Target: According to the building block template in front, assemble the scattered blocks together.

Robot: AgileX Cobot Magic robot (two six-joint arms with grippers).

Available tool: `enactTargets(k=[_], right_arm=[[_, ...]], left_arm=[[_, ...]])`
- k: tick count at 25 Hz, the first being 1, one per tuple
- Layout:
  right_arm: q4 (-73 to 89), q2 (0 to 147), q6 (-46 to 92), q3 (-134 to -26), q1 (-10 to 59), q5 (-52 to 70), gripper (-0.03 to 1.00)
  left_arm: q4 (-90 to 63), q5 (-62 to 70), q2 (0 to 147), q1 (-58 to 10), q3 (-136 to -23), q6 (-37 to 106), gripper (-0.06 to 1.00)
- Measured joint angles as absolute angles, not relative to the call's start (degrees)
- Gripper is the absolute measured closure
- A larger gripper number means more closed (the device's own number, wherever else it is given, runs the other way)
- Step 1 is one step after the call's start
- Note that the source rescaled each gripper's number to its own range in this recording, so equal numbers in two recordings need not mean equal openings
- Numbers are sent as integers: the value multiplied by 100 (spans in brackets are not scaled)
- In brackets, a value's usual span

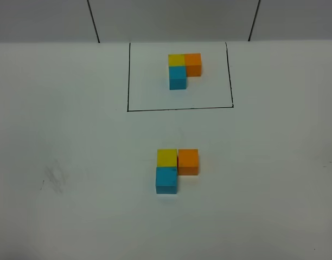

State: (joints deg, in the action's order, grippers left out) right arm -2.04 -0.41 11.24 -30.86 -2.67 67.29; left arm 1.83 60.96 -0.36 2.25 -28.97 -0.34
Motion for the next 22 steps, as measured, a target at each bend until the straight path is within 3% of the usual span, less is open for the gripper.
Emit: enactTargets(k=[5, 11, 22], right_arm=[[-541, -41, 807, -3050, -267, 6583, 5], [-613, -41, 0, -2882, -267, 6195, 20], [-610, -41, -57, -2882, -267, 6153, 44]], left_arm=[[183, 6096, -36, 225, -2897, -34, 31], [183, 6096, -36, 225, -2897, -34, 31], [183, 6096, -36, 225, -2897, -34, 31]])
